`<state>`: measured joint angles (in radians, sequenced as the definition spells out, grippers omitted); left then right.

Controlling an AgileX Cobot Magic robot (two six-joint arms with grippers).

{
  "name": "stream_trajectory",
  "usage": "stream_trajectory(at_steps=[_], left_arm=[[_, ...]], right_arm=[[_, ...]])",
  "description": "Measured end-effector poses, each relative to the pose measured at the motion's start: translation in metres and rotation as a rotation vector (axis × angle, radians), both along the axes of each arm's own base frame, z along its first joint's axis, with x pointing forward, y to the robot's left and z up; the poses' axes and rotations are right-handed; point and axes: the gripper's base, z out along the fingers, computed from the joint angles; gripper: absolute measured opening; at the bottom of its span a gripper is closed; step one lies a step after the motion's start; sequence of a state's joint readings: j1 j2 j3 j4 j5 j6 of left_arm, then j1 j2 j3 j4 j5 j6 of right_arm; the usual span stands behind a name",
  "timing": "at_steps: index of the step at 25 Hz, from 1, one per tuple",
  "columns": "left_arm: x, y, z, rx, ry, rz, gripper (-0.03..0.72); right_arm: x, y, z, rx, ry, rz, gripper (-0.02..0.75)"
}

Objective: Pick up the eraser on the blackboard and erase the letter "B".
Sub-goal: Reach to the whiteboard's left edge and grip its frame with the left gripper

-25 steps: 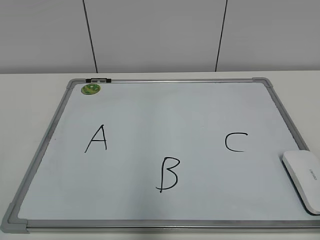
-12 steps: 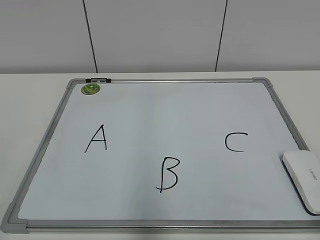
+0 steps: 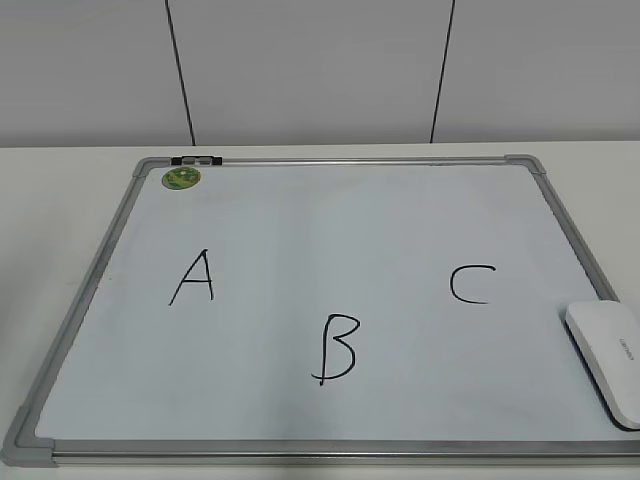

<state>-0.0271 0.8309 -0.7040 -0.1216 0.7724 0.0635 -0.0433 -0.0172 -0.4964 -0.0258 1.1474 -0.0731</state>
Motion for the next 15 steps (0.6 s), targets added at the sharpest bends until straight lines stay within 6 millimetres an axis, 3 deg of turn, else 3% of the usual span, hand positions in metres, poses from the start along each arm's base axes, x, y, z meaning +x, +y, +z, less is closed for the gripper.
stream_trajectory(at_steps=[6, 11, 15], left_arm=[[0.093, -0.003, -0.010, 0.004, 0.176, 0.000, 0.585], [0.174, -0.006, -0.048, 0.005, 0.429, -0.016, 0.582], [0.224, -0.008, -0.083, 0.003, 0.601, -0.032, 0.536]], right_arm=[[0.000, 0.000, 0.000, 0.000, 0.000, 0.000, 0.590], [0.000, 0.000, 0.000, 0.000, 0.000, 0.000, 0.590], [0.000, 0.000, 0.000, 0.000, 0.000, 0.000, 0.590]])
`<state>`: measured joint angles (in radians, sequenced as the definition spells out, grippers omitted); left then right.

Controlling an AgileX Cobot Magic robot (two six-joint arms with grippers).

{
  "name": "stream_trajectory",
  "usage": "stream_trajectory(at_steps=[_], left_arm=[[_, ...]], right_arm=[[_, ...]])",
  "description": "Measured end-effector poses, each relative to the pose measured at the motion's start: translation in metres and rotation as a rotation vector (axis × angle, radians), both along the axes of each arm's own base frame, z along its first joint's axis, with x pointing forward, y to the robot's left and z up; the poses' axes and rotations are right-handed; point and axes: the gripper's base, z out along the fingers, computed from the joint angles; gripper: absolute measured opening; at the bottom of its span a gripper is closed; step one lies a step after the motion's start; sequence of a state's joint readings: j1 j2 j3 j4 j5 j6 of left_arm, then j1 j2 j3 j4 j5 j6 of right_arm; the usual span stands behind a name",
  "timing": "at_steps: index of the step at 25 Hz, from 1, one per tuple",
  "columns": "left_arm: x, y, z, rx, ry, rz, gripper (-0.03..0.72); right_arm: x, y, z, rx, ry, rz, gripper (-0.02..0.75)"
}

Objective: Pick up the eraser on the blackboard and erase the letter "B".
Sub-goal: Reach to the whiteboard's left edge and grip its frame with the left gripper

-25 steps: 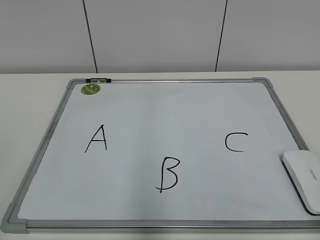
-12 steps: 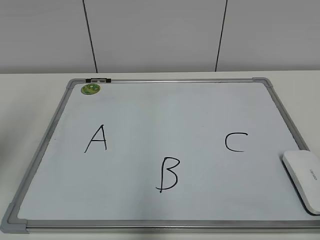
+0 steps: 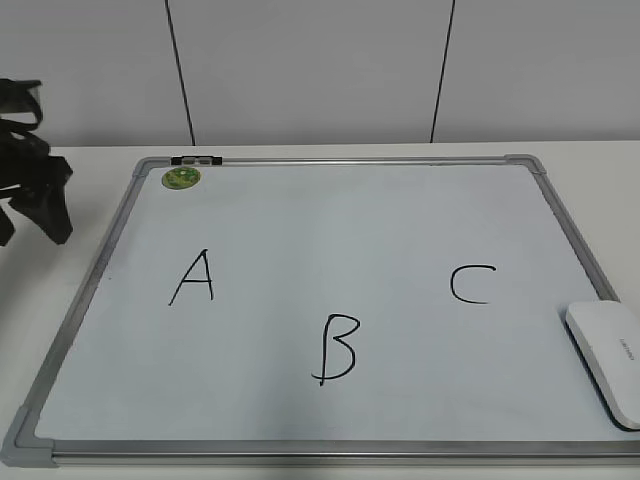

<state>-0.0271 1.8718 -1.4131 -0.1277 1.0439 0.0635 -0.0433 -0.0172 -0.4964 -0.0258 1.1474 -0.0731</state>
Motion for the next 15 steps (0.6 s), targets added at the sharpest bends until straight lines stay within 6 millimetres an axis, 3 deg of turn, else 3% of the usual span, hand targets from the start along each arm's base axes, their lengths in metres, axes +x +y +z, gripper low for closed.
stream_trajectory(at_steps=[6, 12, 15], left_arm=[[0.051, -0.002, -0.039, -0.006, 0.065, -0.012, 0.486], [0.068, -0.002, -0.046, -0.003, -0.030, -0.005, 0.472], [0.070, -0.002, -0.050, -0.002, -0.041, -0.003, 0.424]], right_arm=[[0.000, 0.000, 0.000, 0.000, 0.000, 0.000, 0.590], [0.000, 0.000, 0.000, 0.000, 0.000, 0.000, 0.590], [0.000, 0.000, 0.000, 0.000, 0.000, 0.000, 0.590]])
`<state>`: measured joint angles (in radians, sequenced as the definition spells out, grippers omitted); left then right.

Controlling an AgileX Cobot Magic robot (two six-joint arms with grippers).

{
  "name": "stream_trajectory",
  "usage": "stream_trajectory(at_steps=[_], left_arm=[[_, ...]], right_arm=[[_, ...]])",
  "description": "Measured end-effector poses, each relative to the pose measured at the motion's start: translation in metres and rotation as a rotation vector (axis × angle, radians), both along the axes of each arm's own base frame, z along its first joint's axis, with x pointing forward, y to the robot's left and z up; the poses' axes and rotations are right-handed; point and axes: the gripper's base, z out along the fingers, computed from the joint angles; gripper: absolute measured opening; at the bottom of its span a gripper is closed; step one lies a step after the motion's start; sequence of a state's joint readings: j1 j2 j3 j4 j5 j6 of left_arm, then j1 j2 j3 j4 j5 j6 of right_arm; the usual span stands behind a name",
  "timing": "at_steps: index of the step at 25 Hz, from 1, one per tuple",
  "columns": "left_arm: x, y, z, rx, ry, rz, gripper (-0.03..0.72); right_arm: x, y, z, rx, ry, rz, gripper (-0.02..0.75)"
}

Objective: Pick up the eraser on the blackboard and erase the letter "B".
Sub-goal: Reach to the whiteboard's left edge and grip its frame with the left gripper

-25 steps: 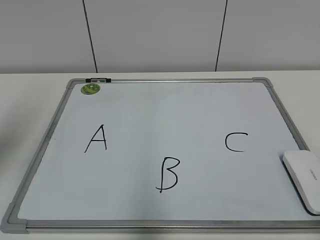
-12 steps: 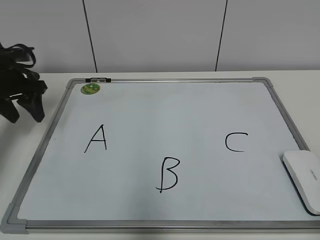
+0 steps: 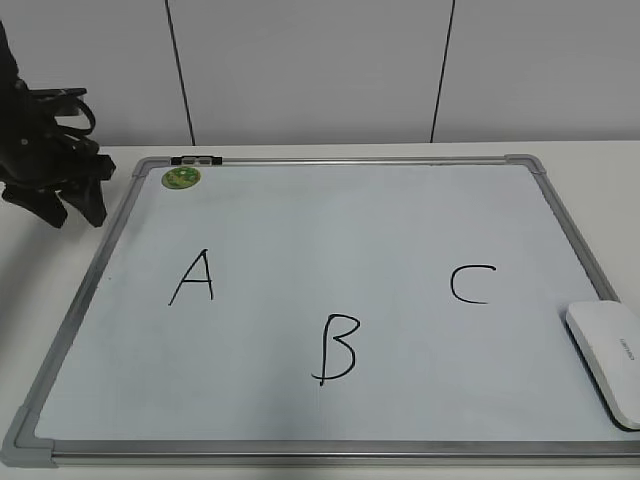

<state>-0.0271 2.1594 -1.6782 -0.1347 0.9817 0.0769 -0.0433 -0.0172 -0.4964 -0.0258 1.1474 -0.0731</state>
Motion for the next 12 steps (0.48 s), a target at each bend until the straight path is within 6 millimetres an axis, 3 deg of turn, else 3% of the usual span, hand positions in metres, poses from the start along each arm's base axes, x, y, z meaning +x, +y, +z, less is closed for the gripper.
stream_trajectory(at_steps=[4, 12], left_arm=[[0.001, 0.000, -0.004, -0.004, 0.007, -0.003, 0.373], [0.001, -0.001, -0.013, -0.013, 0.030, -0.005, 0.358]], right_arm=[[0.000, 0.000, 0.000, 0.000, 0.000, 0.000, 0.590], [0.000, 0.000, 0.000, 0.000, 0.000, 0.000, 0.590]])
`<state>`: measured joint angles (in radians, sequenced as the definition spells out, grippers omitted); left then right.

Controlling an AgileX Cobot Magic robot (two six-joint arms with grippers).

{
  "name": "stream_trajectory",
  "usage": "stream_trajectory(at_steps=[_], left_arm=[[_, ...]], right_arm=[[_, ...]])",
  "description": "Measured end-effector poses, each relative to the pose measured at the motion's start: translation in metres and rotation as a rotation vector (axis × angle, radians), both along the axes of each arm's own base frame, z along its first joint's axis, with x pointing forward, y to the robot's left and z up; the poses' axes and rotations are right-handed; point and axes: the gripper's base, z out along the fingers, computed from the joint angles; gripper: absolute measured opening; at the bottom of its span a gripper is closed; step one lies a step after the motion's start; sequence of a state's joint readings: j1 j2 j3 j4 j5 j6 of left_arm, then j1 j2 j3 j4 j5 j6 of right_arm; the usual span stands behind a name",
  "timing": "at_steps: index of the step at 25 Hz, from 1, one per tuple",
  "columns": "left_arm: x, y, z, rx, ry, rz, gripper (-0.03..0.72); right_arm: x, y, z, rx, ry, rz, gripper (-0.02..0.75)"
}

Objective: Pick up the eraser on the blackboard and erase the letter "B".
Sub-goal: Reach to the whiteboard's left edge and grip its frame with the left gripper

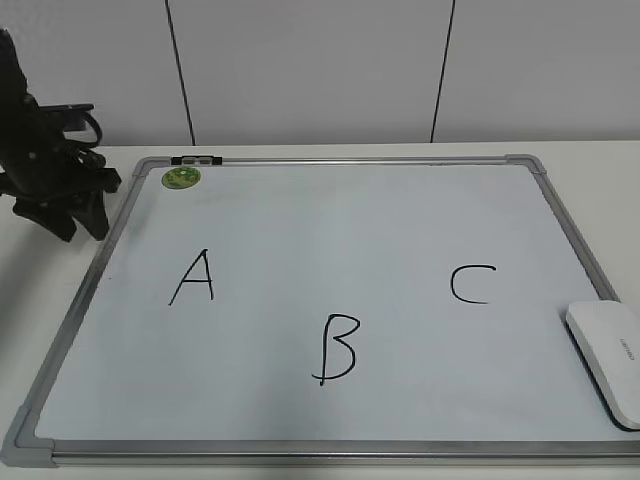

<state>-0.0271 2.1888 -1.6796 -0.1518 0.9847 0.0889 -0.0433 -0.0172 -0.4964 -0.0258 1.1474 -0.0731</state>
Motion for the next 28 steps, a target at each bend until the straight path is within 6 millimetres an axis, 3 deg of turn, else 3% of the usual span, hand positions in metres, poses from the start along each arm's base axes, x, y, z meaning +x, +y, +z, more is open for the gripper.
stream_trajectory(at_steps=[13, 21, 28], left_arm=[[0.001, -0.002, -0.025, -0.019, 0.057, -0.011, 0.355], [0.002, -0.002, -0.027, -0.018, 0.058, -0.010, 0.279], [0.002, -0.002, -0.027, -0.023, 0.058, -0.009, 0.266]], right_arm=[[0.000, 0.000, 0.000, 0.000, 0.000, 0.000, 0.590], [0.000, 0.000, 0.000, 0.000, 0.000, 0.000, 0.590], [0.000, 0.000, 0.000, 0.000, 0.000, 0.000, 0.590]])
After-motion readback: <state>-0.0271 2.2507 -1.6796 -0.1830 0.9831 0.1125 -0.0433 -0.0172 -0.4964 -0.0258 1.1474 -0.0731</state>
